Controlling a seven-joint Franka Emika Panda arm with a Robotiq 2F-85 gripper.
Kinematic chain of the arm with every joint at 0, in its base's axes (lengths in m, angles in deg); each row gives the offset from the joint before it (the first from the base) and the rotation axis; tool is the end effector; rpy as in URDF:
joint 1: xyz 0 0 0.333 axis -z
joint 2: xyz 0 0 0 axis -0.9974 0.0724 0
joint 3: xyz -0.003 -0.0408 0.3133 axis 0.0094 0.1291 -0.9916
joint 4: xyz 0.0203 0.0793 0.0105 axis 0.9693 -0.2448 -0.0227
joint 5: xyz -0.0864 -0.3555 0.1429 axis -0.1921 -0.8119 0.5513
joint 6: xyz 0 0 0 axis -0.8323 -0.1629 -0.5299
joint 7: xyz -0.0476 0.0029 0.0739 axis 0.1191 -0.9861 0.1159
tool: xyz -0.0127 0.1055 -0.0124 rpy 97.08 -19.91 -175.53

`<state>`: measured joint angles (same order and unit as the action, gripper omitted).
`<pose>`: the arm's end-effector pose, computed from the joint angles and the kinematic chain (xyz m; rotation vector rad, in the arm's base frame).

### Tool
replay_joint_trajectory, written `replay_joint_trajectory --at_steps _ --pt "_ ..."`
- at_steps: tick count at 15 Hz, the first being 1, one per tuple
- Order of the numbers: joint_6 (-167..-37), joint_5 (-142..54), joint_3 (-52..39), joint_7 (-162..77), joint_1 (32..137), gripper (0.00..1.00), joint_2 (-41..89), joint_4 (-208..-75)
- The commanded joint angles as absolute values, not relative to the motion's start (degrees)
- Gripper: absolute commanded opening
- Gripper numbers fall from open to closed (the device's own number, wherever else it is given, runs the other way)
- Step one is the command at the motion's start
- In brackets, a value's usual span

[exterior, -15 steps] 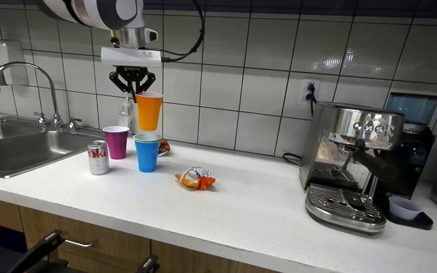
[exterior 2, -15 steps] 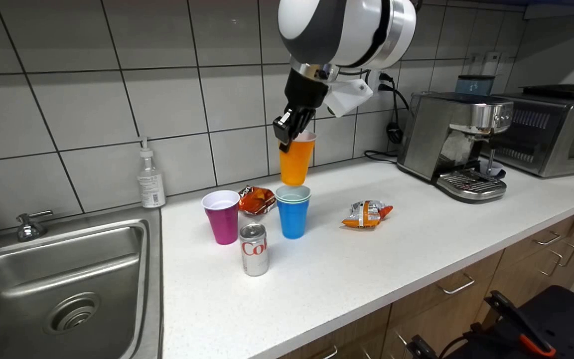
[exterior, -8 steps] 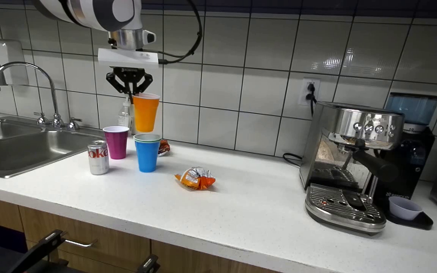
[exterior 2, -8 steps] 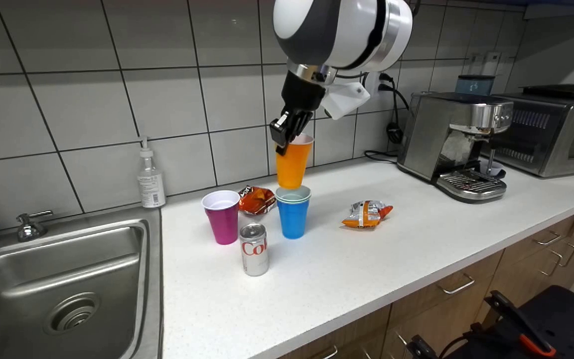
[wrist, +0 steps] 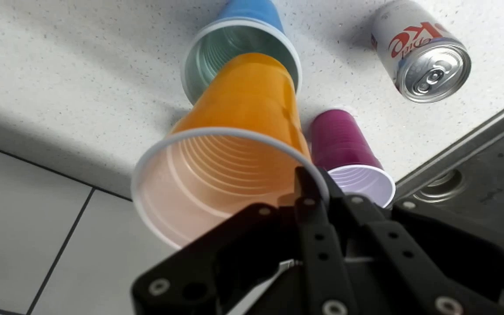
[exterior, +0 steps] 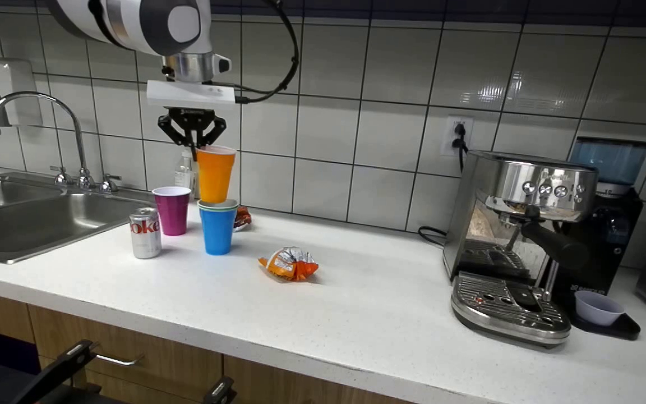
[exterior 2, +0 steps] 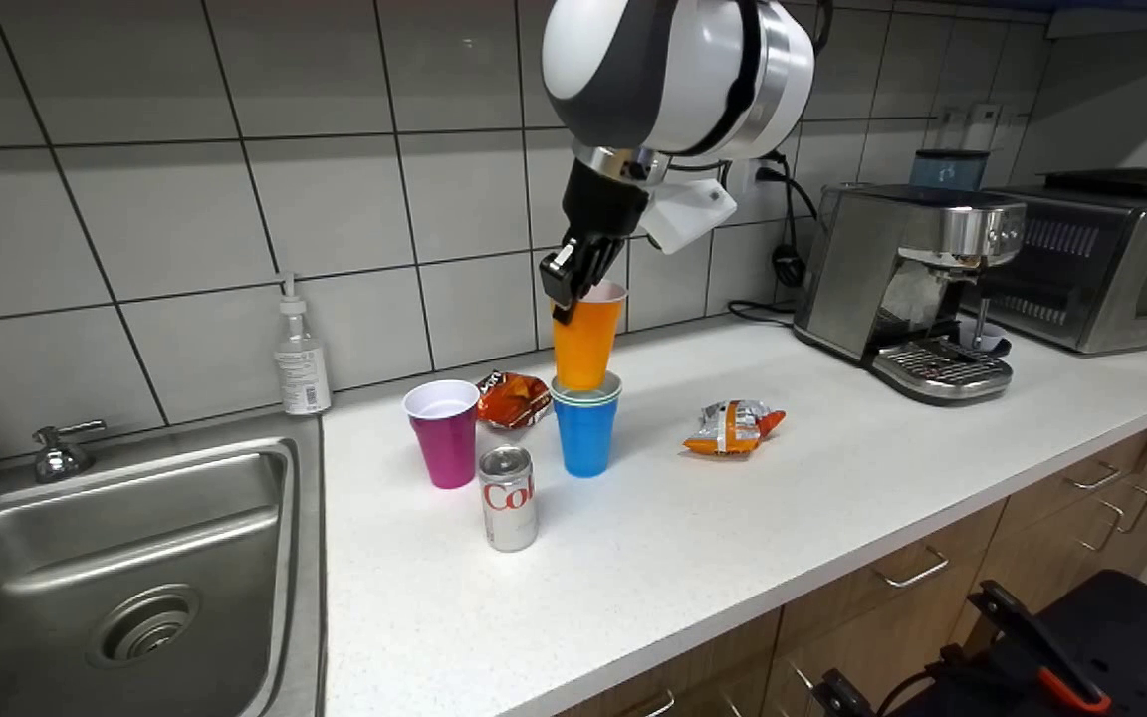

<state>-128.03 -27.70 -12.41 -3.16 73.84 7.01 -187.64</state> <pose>0.5064 0.1178 0.3538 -2.8720 -0.9662 -0.6282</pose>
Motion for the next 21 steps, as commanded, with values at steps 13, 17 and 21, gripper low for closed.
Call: replay_joint_trajectory --at_steps 13,17,21 --pt "-129.75 -27.44 -15.29 -1.76 77.56 0.01 11.70 -184.59" --pt "-130.78 -27.62 -13.93 -1.69 76.33 0.01 12.51 -184.69" --pt "-131.20 -27.74 -13.94 -1.74 76.26 0.01 13.09 -184.80"
